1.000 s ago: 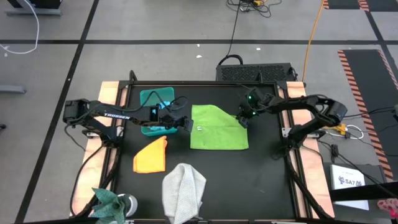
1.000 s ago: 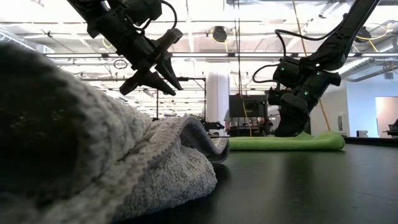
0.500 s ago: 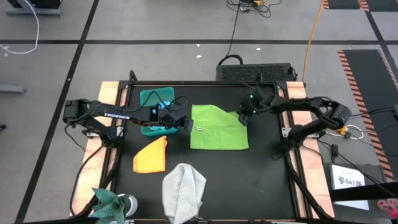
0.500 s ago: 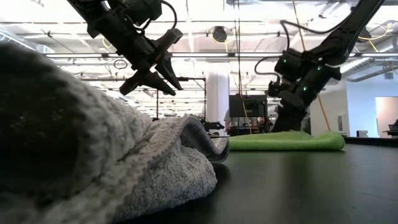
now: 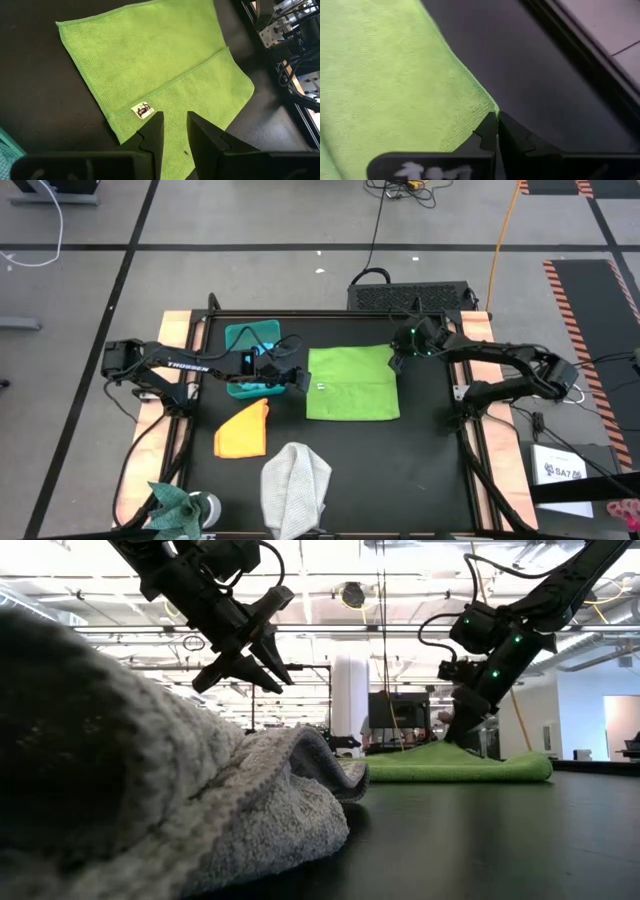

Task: Fold microfiber towels
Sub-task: Fold the green microfiber towel

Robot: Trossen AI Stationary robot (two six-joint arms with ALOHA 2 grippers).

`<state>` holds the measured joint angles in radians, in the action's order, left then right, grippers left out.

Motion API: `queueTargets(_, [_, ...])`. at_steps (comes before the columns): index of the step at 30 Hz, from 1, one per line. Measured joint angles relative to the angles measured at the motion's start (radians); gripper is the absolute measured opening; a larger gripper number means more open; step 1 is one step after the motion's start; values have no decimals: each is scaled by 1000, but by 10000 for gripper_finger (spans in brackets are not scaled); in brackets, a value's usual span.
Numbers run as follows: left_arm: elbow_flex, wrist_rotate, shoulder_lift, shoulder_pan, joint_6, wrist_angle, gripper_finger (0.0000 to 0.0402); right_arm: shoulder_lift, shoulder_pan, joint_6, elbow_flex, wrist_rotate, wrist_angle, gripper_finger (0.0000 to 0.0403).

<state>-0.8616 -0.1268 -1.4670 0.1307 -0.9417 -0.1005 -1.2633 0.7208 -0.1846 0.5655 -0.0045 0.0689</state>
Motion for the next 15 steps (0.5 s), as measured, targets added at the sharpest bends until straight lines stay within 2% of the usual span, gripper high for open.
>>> queueTargets(8, [0, -2, 0, 0, 2, 0, 86, 0, 0, -21, 0, 9, 8, 6])
queueTargets(15, [0, -5, 0, 0, 23, 0, 86, 0, 0, -22, 0, 23, 12, 52])
